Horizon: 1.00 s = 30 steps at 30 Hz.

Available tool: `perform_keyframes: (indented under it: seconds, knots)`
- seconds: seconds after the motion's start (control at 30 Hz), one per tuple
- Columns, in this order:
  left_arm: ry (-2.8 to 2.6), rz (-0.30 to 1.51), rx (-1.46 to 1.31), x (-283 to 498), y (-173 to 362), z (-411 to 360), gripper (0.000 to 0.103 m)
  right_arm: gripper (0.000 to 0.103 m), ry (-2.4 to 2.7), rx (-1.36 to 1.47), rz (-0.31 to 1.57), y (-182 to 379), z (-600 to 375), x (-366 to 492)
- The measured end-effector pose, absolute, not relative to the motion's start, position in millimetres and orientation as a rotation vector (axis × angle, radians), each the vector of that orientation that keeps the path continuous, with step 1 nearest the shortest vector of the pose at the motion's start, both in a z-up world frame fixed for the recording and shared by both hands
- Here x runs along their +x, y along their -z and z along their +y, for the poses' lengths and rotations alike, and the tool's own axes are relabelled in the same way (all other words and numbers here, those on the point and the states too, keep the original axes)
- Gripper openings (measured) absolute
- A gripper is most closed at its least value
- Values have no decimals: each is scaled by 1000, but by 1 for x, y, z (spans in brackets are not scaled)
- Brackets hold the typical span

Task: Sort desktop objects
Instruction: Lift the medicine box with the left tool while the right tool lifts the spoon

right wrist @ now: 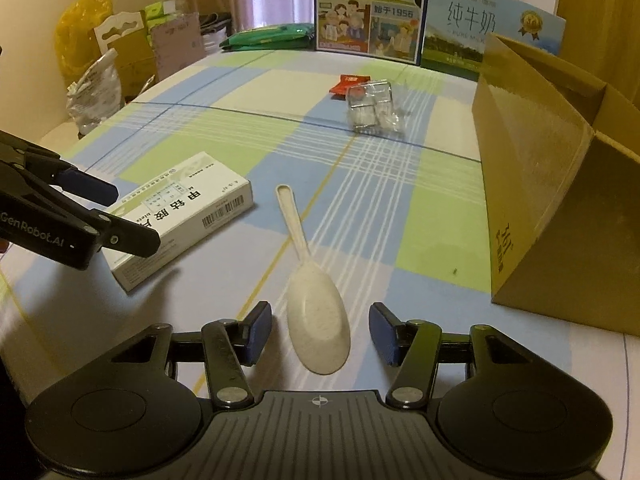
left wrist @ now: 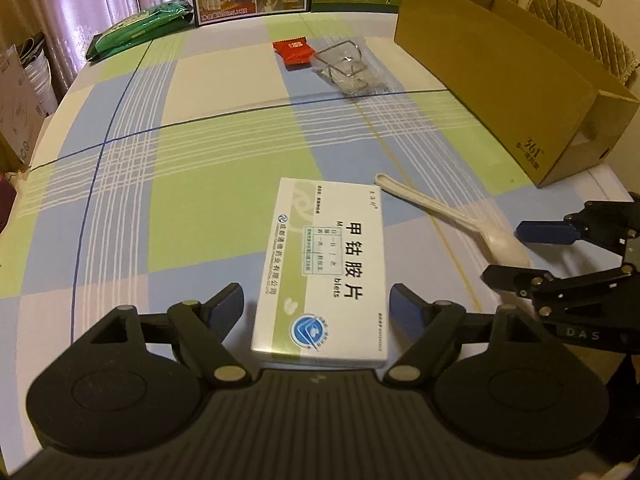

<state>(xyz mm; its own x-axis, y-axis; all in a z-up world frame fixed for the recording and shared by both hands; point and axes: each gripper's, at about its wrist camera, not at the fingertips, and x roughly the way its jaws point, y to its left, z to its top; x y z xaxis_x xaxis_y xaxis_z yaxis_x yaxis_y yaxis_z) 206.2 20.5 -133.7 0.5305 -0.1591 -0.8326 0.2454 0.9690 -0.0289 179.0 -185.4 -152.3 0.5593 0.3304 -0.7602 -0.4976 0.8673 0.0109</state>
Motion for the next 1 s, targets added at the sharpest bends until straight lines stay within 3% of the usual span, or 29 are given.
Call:
perform_keyframes:
  seconds: [0.17,0.53,0.73,0.97,1.0]
  knots:
    - [243,990,98,211,138,19,78,31,-531,-231,839,152,-183,181]
    - [245,1007,109,208,140,13,78,31,-542,-23,905,144,-193,176]
    - [235,1009,112,206,139,17,78,46,-609,-219,866,145,-176,170]
    - [237,1008,106,208,139,21,78,45,-663,-282,843,156,-168,172]
    - [236,1009,103,208,139,21,78,35,-661,-273,843,156,-169,172]
